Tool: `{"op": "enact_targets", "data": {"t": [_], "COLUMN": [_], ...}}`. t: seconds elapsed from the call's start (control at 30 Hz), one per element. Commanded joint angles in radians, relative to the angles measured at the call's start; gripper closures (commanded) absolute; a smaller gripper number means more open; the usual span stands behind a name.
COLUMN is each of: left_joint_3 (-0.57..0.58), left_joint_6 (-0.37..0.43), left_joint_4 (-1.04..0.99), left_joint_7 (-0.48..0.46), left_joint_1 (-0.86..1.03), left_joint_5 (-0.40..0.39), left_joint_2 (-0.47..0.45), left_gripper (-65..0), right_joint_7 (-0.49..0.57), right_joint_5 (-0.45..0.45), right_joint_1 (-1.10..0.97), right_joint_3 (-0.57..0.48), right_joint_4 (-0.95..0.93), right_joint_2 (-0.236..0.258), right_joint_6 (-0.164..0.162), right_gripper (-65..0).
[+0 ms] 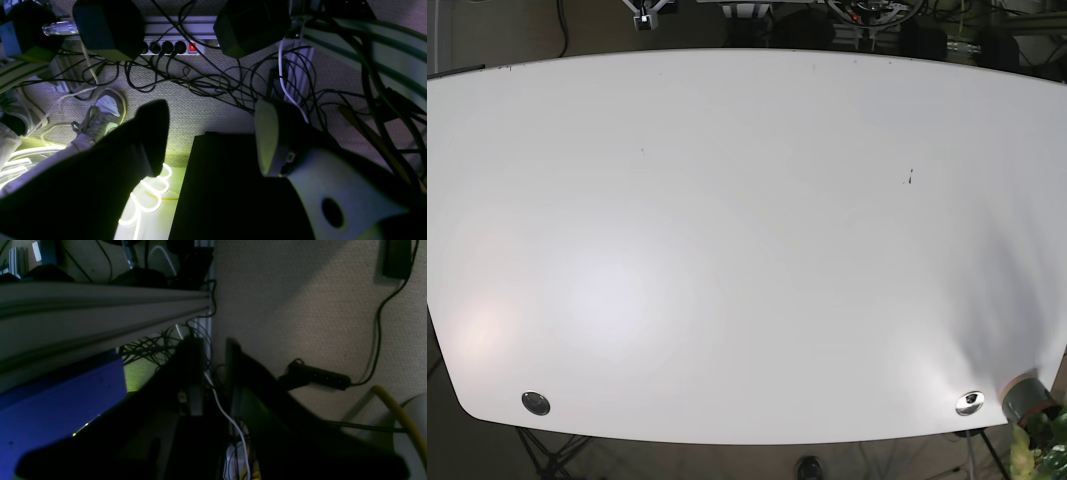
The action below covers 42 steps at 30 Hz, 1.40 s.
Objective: Fold the T-shirt properly
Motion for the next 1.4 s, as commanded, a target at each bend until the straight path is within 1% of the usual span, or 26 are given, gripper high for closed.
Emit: {"op": "enact_targets", "data": {"t": [0.0, 1.37], "left_joint_3": [-0.001, -0.001], "left_joint_6": [0.0, 0.0], "left_joint_4": [0.002, 0.002], "left_joint_7": [-0.001, -0.001], "left_joint_1": [0.004, -0.002], "left_joint_5": [0.004, 0.004], "left_joint_2": [-0.002, -0.002], "left_gripper": [-36.9, -36.9], "right_joint_7": [0.013, 0.013], "right_joint_5": [0.003, 0.003], "right_joint_1": [-0.01, 0.004], "right_joint_3": [-0.001, -0.001], "right_joint_4": [0.001, -0.001], "right_joint_2": [0.006, 0.006], "right_joint_6": [0.007, 0.007], "right_gripper": [-10.5, -10.3]}}
